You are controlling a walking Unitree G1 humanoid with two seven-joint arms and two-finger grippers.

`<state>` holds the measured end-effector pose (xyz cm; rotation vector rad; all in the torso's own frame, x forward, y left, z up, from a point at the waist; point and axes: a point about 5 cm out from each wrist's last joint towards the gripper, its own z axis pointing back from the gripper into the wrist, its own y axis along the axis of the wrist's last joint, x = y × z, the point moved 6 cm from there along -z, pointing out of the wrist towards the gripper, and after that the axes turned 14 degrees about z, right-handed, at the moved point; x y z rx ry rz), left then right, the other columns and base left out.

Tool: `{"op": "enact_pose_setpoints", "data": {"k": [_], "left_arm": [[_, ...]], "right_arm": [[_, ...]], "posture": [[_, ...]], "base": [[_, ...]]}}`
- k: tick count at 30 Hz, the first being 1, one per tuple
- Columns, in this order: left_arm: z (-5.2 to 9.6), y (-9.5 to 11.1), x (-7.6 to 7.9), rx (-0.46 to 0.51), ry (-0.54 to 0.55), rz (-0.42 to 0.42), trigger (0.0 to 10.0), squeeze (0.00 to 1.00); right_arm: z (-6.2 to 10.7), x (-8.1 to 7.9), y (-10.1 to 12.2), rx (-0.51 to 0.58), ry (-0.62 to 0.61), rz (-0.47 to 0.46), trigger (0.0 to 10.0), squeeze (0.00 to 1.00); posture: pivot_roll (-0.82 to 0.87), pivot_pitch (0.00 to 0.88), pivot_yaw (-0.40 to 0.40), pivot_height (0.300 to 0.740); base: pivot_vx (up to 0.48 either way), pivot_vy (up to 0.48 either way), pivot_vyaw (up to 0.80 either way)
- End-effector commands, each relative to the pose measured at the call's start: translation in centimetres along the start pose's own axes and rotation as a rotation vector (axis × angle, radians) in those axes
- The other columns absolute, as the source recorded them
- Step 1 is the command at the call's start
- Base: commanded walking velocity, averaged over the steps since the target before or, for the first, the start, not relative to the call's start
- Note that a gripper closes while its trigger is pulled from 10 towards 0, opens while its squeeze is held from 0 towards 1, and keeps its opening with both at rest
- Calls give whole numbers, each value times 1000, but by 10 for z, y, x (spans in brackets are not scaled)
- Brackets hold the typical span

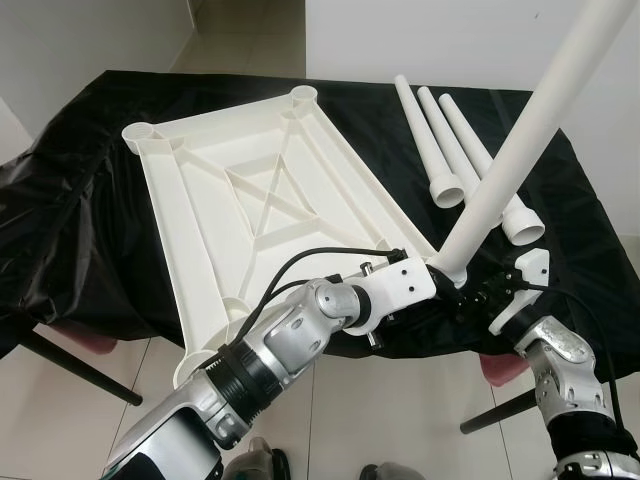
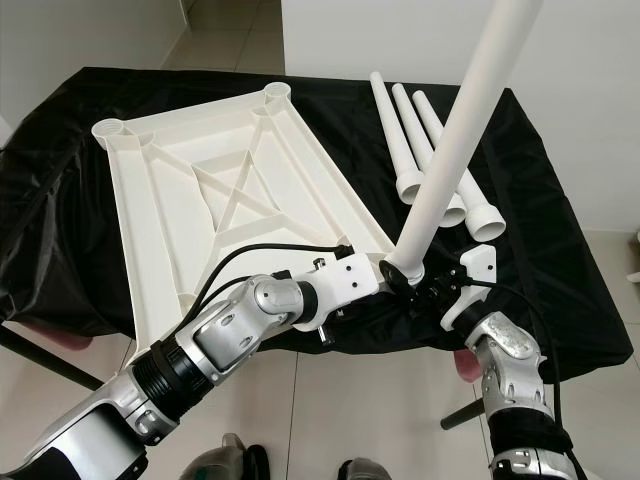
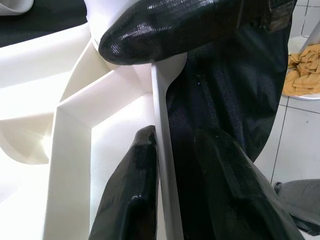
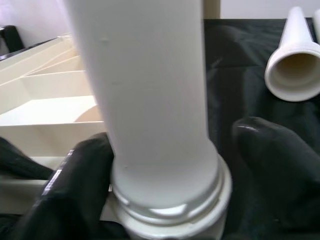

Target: Building children table

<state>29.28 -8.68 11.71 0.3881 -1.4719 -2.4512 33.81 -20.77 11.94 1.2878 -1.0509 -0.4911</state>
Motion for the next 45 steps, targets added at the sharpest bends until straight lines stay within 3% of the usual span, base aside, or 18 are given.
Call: {"op": "enact_pose_setpoints", "data": {"k": [1,11,12,13,18,37,45], "left_arm": [[-1,-7,17,-39,-118,-6,10000,0],[-1,-7,17,-39,-116,-3,10000,0],[-1,-7,17,-40,-117,-3,10000,0],[-1,-7,17,-40,-118,-3,10000,0],[-1,-7,18,-39,-121,-2,10000,0],[0,-8,20,-42,-130,-2,10000,0],[0,-7,19,-41,-126,-3,10000,0]], "right_arm": [[10,-1,-19,-76,-3,-31,0,0],[9,1,-18,-55,-19,-24,0,0],[8,2,-19,-58,-28,-26,3882,0],[7,1,-19,-60,-30,-31,10000,0],[5,0,-18,-60,-36,-44,10000,0],[-22,-19,11,15,-266,-106,10000,0],[-30,-31,15,-62,-427,-60,10000,0]], "posture": [[-83,78,56,740],[-86,85,53,740],[-86,85,53,740],[-87,87,53,740],[-87,89,52,740],[-86,99,53,740],[-82,98,48,740]], "base": [[0,0,0],[0,0,0],[0,0,0],[0,0,0],[0,0,0],[0,0,0],[0,0,0]]}}
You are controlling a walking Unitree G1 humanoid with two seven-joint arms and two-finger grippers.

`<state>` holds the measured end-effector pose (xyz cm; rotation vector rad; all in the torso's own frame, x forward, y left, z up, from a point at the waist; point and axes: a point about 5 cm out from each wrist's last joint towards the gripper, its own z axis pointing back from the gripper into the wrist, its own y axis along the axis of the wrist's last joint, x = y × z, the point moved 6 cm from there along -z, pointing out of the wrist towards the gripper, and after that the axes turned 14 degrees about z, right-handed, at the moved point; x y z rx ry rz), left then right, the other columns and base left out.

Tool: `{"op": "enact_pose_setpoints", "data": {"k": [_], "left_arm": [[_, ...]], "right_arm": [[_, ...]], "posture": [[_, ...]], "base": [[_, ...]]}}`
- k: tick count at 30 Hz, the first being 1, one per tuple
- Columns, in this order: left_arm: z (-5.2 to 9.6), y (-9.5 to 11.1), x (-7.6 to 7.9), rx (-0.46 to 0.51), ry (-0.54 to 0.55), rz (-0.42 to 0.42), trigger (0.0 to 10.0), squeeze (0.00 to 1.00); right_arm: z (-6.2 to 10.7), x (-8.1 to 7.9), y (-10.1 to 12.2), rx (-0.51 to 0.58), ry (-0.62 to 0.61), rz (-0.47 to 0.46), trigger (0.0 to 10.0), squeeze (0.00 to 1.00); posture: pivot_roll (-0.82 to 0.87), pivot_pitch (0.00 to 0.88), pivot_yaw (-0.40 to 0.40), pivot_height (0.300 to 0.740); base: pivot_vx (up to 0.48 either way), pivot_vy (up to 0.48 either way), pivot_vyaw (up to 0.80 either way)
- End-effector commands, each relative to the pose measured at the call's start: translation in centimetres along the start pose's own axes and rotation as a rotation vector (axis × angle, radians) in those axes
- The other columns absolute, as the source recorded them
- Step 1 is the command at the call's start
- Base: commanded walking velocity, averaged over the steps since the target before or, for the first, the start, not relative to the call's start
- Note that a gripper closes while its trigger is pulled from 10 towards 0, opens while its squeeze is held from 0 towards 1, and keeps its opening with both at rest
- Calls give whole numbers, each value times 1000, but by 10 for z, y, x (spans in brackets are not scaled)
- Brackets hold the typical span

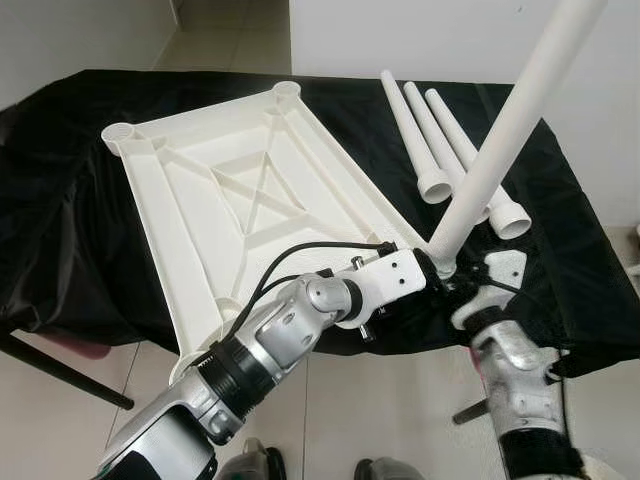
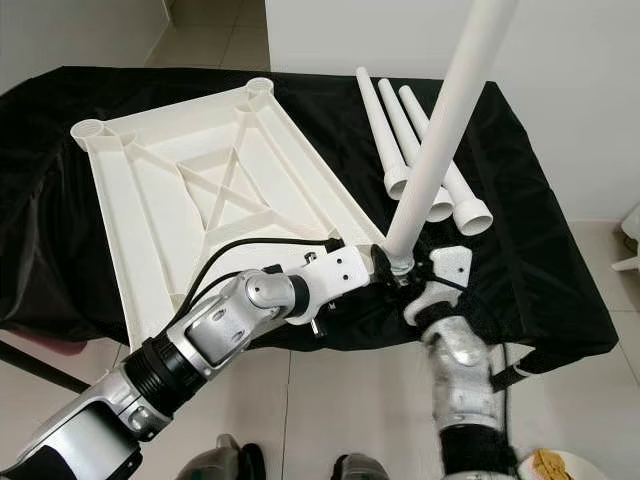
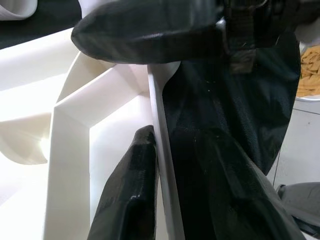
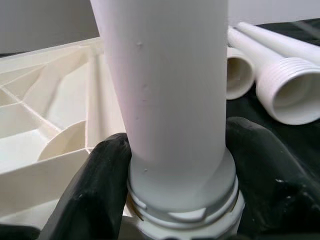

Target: Building children table

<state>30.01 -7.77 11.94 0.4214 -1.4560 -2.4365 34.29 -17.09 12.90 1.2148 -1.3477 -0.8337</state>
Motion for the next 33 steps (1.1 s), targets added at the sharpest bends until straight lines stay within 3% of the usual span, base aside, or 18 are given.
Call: {"op": "enact_pose_setpoints", "data": {"k": [1,6,9,17,19,20,24,28,33], "left_arm": [[-5,-6,29,-38,-154,-4,10000,0],[-5,-6,29,-37,-151,-2,10000,0],[-6,-5,28,-37,-148,0,10000,0],[-5,-5,28,-36,-146,1,10000,0],[-6,-5,28,-36,-144,1,10000,0],[-6,-5,28,-35,-144,2,10000,0],[-6,-5,29,-34,-144,1,10000,0],[-6,-6,29,-35,-144,3,10000,0],[-6,-6,29,-35,-143,3,10000,0]], "right_arm": [[-2,-7,-5,-68,-75,15,10000,0],[-1,1,-6,-120,-216,57,10000,0],[1,3,-4,-133,-294,37,10000,0],[1,1,0,-129,-286,43,10000,0],[1,-2,1,-119,-269,-5,10000,0],[2,-2,5,-93,-249,-8,10000,1000],[3,0,10,-62,-227,-2,10000,1000],[4,-12,16,11,-50,-40,10000,1000],[5,-16,16,17,-11,-49,10000,1000]], "posture": [[-80,97,46,740],[-76,99,42,740],[-73,98,39,740],[-76,95,38,740],[-76,94,36,740],[-77,93,35,740],[-76,92,32,740],[-75,91,30,740],[-75,91,30,740]], "base": [[0,0,0],[0,0,0],[0,0,0],[0,0,0],[0,0,0],[0,0,0],[0,0,0],[0,0,0],[0,0,0]]}}
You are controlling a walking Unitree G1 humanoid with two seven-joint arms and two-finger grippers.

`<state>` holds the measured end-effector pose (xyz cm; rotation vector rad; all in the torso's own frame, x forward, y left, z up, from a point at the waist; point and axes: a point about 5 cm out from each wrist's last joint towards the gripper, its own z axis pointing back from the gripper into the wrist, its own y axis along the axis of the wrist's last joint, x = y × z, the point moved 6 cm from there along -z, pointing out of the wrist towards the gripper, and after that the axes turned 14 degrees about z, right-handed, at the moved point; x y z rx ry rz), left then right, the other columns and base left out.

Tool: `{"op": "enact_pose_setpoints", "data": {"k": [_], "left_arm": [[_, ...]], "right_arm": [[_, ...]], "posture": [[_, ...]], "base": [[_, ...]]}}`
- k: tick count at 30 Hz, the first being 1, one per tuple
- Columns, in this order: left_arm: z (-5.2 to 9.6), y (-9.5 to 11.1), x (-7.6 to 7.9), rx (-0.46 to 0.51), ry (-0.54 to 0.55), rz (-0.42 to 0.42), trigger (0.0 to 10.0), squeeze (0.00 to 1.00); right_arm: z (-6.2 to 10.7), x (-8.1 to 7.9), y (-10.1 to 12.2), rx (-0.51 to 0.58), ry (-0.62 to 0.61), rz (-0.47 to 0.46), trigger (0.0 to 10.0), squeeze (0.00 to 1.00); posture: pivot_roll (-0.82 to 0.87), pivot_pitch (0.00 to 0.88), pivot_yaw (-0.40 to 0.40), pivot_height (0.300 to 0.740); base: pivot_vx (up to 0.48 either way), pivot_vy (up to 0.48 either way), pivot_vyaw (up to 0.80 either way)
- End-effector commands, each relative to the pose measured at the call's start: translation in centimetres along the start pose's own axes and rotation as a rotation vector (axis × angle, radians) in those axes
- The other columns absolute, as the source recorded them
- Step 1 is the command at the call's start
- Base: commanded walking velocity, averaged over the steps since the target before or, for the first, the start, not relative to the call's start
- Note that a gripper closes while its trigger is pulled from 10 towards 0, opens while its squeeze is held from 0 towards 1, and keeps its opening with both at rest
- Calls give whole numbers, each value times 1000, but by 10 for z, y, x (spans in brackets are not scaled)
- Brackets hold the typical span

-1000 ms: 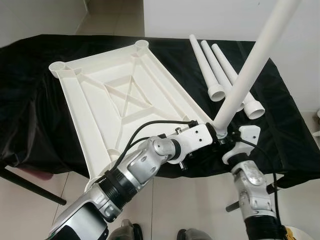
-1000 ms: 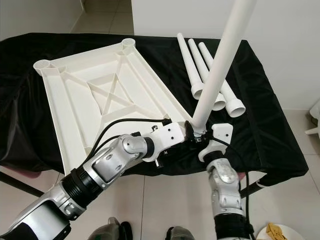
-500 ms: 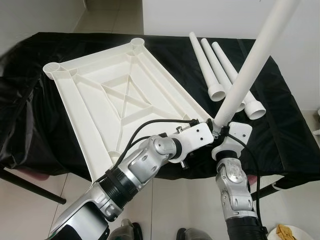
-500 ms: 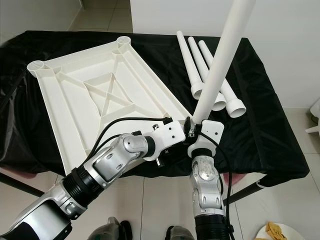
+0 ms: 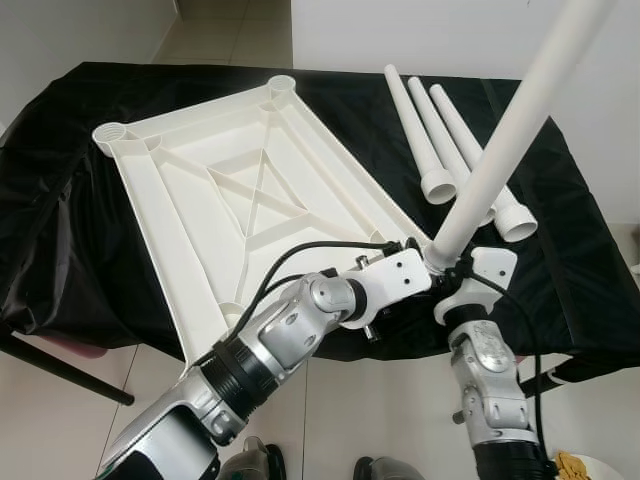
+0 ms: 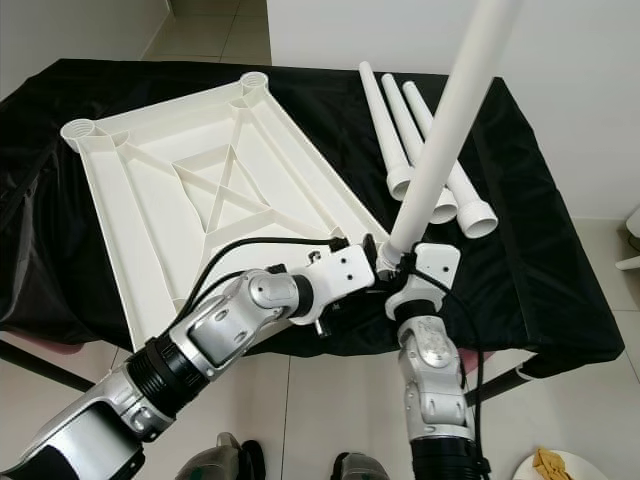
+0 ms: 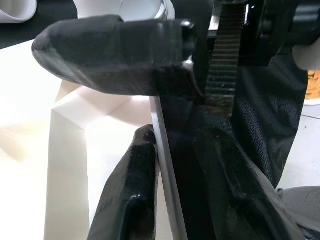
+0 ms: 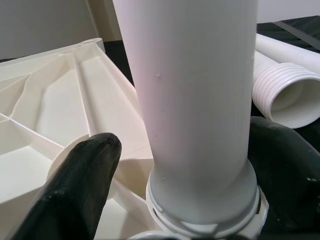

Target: Building children table

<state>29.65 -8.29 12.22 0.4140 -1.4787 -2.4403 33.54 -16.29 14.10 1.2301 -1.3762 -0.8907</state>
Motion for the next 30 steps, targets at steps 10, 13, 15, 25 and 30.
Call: {"op": "enact_pose_setpoints", "data": {"k": [10,13,15,25,30], "left_arm": [[-5,-11,26,-51,-139,1,10000,0],[-4,-11,26,-52,-142,-3,10000,0],[-4,-11,26,-52,-142,-3,10000,0],[-4,-11,26,-53,-142,-5,10000,0],[-4,-11,26,-54,-143,-5,10000,0]], "right_arm": [[9,11,-19,10,356,32,10000,0],[8,14,-25,-4,421,39,10000,0],[8,15,-26,-9,445,38,10000,0],[1,26,-37,-22,488,63,10000,0],[-3,27,-40,-23,495,55,10000,0]], "posture": [[-80,75,48,740],[-78,71,51,740],[-78,71,51,740],[-75,72,56,740],[-71,78,62,740]], "base": [[0,0,0],[0,0,0],[0,0,0],[0,0,0],[0,0,0]]}}
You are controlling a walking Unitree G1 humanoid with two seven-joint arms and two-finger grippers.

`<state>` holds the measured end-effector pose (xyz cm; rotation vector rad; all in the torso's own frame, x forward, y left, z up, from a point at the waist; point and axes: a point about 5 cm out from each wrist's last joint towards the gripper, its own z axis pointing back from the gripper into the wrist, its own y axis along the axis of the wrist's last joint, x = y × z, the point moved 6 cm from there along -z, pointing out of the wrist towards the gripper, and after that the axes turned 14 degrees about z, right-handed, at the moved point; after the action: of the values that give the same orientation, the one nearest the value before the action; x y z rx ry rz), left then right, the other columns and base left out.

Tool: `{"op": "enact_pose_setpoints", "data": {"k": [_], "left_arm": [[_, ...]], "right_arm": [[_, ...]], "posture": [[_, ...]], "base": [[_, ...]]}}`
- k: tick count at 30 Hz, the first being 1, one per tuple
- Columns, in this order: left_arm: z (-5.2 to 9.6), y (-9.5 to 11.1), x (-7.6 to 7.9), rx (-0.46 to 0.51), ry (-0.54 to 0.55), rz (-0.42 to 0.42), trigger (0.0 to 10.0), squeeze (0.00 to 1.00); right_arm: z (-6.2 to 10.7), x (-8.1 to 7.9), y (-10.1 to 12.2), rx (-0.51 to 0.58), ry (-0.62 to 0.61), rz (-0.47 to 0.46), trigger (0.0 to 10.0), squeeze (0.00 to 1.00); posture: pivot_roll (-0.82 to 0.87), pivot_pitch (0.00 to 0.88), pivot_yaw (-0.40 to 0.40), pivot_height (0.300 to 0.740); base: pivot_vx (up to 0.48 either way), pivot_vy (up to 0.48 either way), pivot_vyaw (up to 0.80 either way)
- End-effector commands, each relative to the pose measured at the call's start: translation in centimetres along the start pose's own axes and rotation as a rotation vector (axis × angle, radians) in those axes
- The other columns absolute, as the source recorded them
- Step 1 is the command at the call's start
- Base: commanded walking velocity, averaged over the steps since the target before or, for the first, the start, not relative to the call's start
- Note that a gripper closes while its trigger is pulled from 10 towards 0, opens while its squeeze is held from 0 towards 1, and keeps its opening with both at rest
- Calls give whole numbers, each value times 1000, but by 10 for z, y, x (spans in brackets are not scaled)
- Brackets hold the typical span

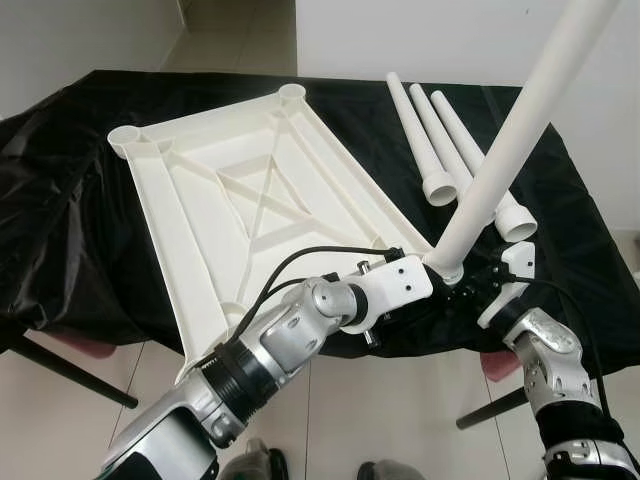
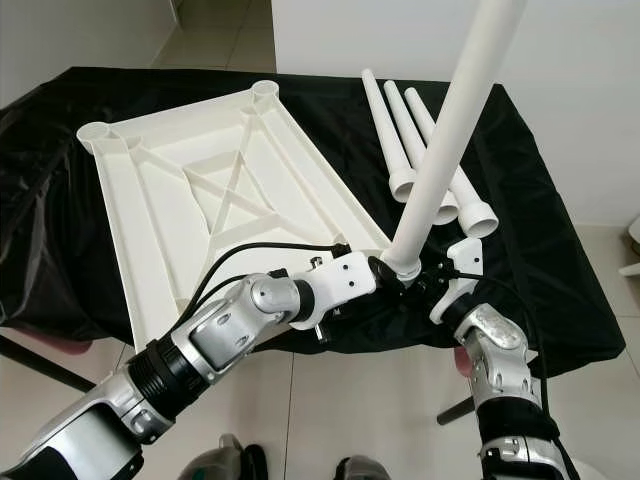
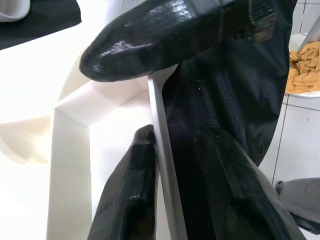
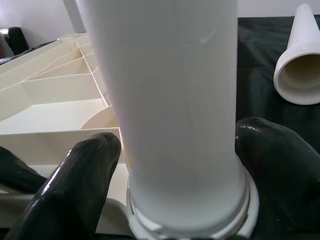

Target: Building children table

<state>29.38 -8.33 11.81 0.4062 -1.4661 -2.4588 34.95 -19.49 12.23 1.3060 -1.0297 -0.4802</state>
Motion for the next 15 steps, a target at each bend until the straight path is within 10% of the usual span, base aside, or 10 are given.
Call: {"op": "enact_pose_setpoints", "data": {"k": [1,3,4,15], "left_arm": [[-3,-8,23,-40,-135,1,10000,0],[-2,-8,23,-41,-134,1,10000,0],[-2,-8,22,-42,-133,2,10000,0],[-1,-8,21,-45,-129,5,10000,0]], "right_arm": [[3,-3,-13,-44,8,-24,10000,0],[3,-2,-14,-41,8,-26,10000,0],[3,-1,-15,-37,4,-29,0,0],[10,5,-19,-37,-6,-22,0,0]], "posture": [[-71,78,62,740],[-69,81,62,740],[-66,84,62,740],[-70,89,63,740]], "base": [[0,0,0],[0,0,0],[0,0,0],[0,0,0]]}}
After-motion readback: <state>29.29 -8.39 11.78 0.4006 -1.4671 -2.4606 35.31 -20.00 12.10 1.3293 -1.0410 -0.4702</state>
